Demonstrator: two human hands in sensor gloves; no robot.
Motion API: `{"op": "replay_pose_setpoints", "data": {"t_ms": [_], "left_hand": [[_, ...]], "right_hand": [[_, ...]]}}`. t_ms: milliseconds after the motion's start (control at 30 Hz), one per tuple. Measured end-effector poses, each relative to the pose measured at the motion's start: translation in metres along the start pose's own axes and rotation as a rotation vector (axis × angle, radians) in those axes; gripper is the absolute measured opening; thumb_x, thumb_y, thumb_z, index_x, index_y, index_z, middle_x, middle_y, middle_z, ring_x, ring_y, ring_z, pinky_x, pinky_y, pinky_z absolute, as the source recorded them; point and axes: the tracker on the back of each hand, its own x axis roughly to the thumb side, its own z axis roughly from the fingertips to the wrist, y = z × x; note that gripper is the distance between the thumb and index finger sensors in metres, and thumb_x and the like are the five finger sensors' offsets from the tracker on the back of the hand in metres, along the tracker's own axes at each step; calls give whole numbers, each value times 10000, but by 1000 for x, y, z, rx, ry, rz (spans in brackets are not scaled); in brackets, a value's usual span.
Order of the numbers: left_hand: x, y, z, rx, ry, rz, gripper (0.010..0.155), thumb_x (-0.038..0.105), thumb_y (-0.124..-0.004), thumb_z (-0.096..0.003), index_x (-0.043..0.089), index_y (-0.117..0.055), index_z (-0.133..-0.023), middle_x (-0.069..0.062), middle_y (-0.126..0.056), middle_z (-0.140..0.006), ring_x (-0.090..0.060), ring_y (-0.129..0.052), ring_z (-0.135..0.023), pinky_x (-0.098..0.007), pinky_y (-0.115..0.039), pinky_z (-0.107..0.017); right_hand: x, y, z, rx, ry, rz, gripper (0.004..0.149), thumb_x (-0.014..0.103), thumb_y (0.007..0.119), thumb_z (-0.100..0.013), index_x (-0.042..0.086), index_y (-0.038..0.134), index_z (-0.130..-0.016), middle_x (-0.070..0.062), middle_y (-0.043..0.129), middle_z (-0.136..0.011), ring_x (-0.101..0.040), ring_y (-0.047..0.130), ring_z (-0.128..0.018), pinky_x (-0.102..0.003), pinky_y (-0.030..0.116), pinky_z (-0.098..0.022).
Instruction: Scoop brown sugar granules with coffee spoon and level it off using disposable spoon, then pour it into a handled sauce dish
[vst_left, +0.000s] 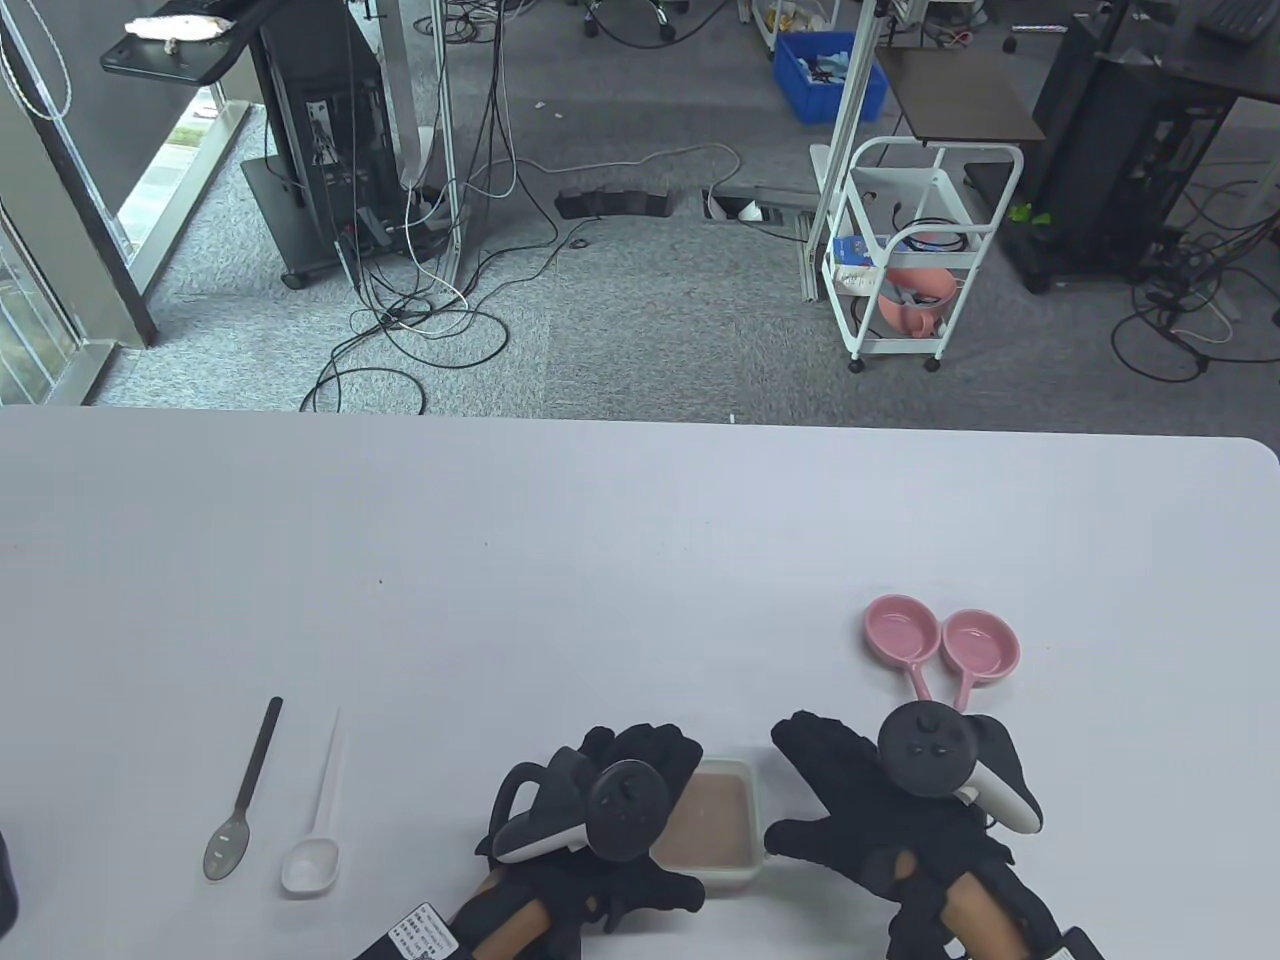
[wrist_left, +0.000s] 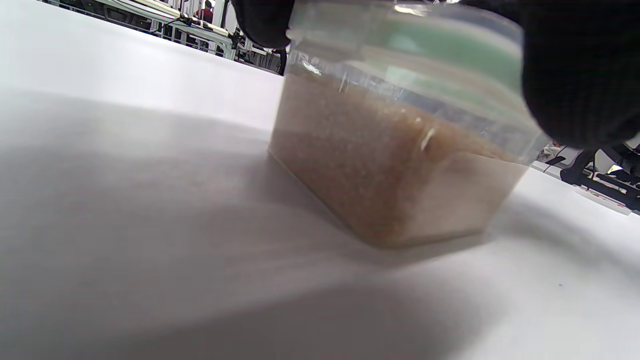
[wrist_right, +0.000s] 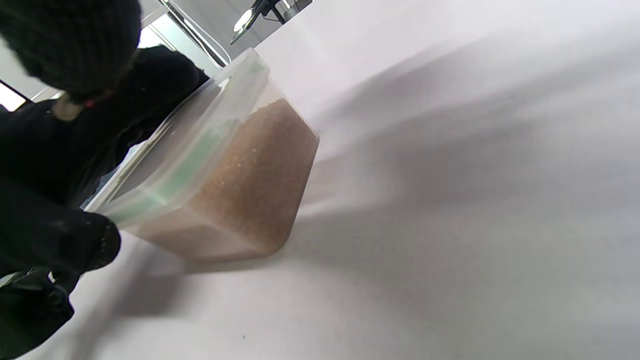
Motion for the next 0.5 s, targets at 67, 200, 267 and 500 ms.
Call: {"op": "replay_pose_setpoints", "data": {"t_ms": [67, 200, 267, 500], "left_hand": [[0, 0, 0, 7, -8, 3, 1131, 780, -833, -286, 298, -277, -1145, 20, -314, -1241, -323, -448, -1215, -582, -337, -866], [-1, -1, -1, 10, -15, 27, 1123, 761, -847, -294, 301, -277, -1145, 24, -310, -1244, -323, -442, -1216, -583, -328, -865], [-1, 0, 0, 13, -20, 46, 1124, 757, -855, -294, 301, -278, -1144, 25, -310, -1243, -321, -439, -1216, -577, -324, -869], [-2, 18, 8, 113, -52, 94, 1124, 771, -849, -288, 288, -301, -1143, 13, -337, -1237, -328, -476, -1199, -555, -344, -866]], "right_hand": [[1, 1, -1, 4, -8, 14, 946, 640, 849, -398, 331, 330, -1126, 30, 214, -1204, -245, 130, -1126, -454, 112, -774], [3, 0, 0, -19, -31, 44, 955, 648, 843, -392, 341, 312, -1124, 49, 179, -1201, -217, 77, -1117, -435, 50, -762], [4, 0, 0, -29, -36, 52, 957, 648, 842, -390, 342, 309, -1123, 48, 176, -1201, -216, 75, -1117, -433, 42, -761], [5, -3, 1, -61, -60, 52, 951, 648, 835, -392, 344, 306, -1121, 46, 178, -1201, -222, 85, -1119, -433, 42, -764]]}}
